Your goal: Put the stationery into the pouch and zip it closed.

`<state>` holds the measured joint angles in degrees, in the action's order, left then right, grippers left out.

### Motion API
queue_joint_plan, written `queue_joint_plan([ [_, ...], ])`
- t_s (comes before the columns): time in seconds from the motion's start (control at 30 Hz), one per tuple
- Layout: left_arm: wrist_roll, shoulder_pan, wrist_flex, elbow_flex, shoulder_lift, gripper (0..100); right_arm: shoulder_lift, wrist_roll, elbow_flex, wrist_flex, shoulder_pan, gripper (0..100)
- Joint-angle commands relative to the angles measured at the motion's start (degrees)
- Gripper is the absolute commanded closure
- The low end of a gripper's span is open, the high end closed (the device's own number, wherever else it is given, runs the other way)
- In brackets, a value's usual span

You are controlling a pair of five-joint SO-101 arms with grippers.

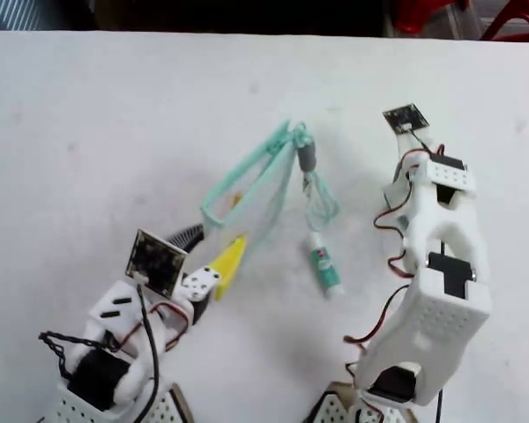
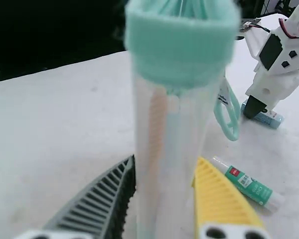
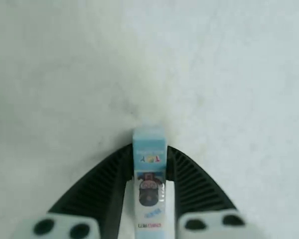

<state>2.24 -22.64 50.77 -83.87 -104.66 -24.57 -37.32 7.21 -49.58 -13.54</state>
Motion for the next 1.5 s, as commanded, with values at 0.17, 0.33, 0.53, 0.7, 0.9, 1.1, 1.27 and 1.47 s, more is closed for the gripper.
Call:
queue_joint_plan([
  [0.17, 0.4, 0.0, -1.7, 0.3, 0.2, 81, 11.6, 0.4, -1.5, -8.3, 2.6, 98.1],
  [0.33, 0.4, -0.1, -1.7, 0.3, 0.2, 81, 25.0, 7.4, -1.1, -14.7, 6.3, 98.1],
  [0.53, 0.4, -0.1, -1.7, 0.3, 0.2, 81, 36.0, 9.4, 0.7, -20.9, 12.9, 98.1],
  [0.7, 0.4, 0.0, -1.7, 0.3, 0.2, 81, 47.3, 13.9, 9.4, -17.7, 14.6, 98.1],
  [0.9, 0.4, 0.0, -1.7, 0.3, 0.2, 81, 68.5, 14.9, 26.4, -7.3, 17.2, 98.1],
  [1.1, 0.4, 0.0, -1.7, 0.3, 0.2, 81, 87.3, 15.5, 30.4, -15.4, 28.1, 98.1],
  [1.27, 0.4, -0.1, -1.7, 0.3, 0.2, 81, 96.7, 15.3, 26.5, -19.0, 31.6, 98.1],
  [1.47, 0.4, -0.1, -1.8, -0.4, 0.2, 81, 102.0, 15.0, 26.1, -19.0, 29.0, 98.1],
])
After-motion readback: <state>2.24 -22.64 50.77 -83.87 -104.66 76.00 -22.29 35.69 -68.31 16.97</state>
